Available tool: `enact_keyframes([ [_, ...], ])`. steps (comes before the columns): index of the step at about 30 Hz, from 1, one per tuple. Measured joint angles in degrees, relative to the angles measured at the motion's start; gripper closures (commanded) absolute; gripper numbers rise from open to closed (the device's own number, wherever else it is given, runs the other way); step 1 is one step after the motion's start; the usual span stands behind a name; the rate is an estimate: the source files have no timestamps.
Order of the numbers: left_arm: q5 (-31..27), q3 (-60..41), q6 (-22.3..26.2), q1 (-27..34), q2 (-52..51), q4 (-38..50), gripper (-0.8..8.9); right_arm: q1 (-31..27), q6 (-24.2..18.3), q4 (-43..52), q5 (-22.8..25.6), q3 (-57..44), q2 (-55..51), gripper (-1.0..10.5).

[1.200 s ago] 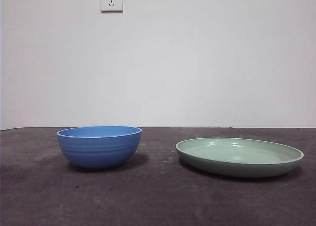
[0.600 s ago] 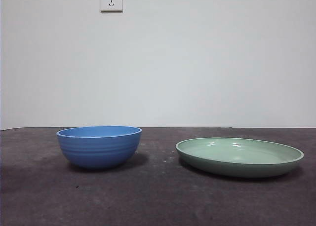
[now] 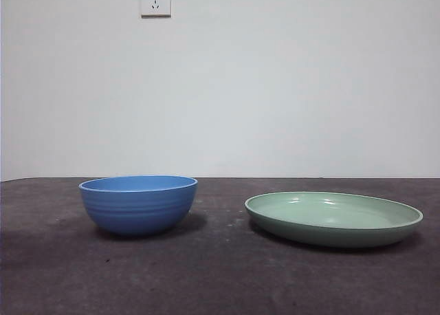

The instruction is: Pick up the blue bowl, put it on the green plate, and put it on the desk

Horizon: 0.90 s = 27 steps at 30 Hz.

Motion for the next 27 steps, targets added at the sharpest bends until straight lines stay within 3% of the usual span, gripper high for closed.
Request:
enact_keyframes([
  [3, 0.0, 0.0, 0.0, 0.0, 0.0, 0.0, 4.3, 0.0, 0.0, 0.0, 0.0, 0.0, 0.0, 5.7],
  [17, -0.6, 0.8, -0.4, 0.0, 2.1, 1.3, 4.3, 0.0, 0.2, 0.9, 0.0, 0.0, 0.0, 5.7],
  [27, -7.5, 9.9, -1.3, -3.8, 17.0, 4.8, 4.34, 0.0, 0.3, 1.1, 0.0, 0.0, 0.0, 5.7],
])
